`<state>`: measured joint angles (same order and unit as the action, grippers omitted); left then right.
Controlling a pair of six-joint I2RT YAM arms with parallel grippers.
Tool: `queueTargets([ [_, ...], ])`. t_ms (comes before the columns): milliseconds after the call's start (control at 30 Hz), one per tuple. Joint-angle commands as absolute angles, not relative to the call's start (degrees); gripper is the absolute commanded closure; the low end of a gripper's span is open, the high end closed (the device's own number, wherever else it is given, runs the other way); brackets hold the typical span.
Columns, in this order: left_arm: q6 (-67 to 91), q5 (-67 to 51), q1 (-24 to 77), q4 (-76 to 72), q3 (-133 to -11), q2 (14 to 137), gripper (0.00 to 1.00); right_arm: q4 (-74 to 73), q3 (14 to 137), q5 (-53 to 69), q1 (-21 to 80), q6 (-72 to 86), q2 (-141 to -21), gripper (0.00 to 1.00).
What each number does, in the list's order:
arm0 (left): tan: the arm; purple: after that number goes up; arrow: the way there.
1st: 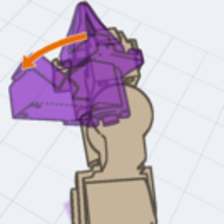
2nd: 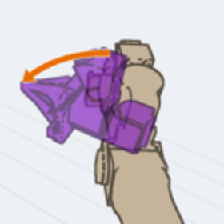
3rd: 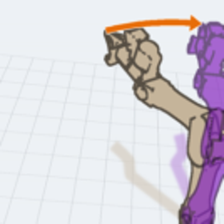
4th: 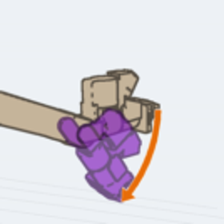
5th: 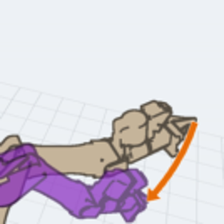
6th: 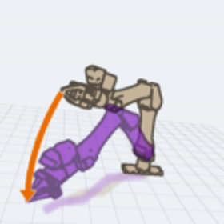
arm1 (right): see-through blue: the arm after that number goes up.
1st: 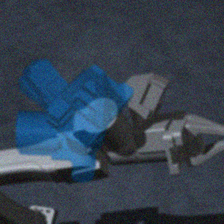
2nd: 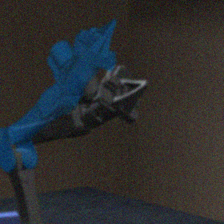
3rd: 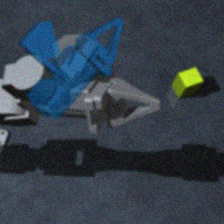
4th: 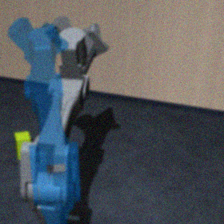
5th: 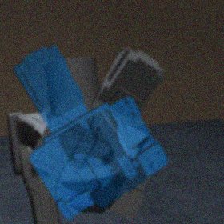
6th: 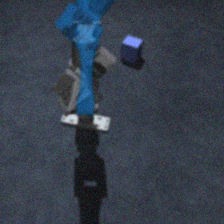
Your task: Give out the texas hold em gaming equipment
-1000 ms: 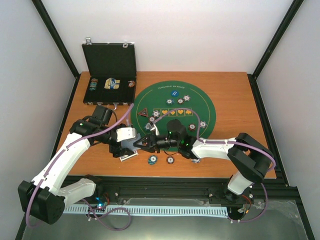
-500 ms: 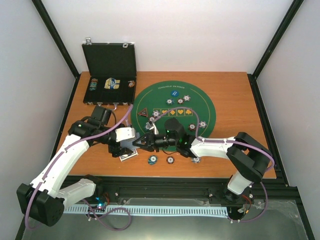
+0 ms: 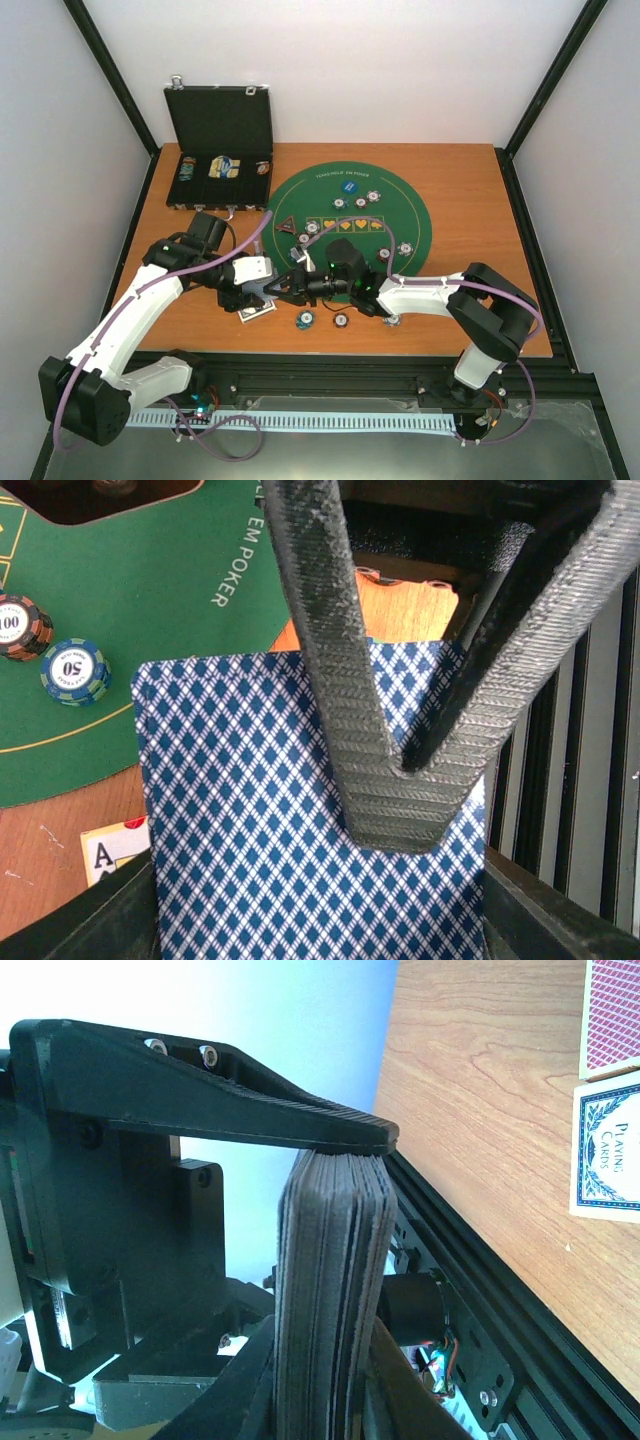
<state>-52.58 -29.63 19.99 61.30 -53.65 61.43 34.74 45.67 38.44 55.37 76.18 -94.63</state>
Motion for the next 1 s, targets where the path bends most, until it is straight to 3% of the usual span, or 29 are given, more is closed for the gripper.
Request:
queueTargets([
  [0,-54.47,-30.20,20.30,60.93,-53.51,61.19,0.27,38.27,47.11,39.37,56.14,76.63,-95.09,0.97],
  [133,-55.26,-30.25,20.30,61.38,-52.89,60.72,0.25,38.96,47.10,39.42,56.23,76.93,-95.32,0.97],
  [233,-55.39,-30.58,20.30,61.60,-52.30,60.57,0.17,39.17,47.20,39.47,56.25,76.92,-95.36,0.97],
  [467,-54.96,-29.68,20.30,59.59,-52.23,59.88,0.21,38.80,47.07,39.38,56.34,76.89,-95.70,0.97],
  [700,-54.60,-28.87,20.30,58.96,-54.57,59.10,0.09,38.30,46.96,39.29,56.60,76.70,-96.53,0.97],
  [967,-55.93,-29.07,20.30,60.99,-53.48,59.45,0.09,38.49,47.83,39.38,56.95,76.49,-96.83,0.97],
])
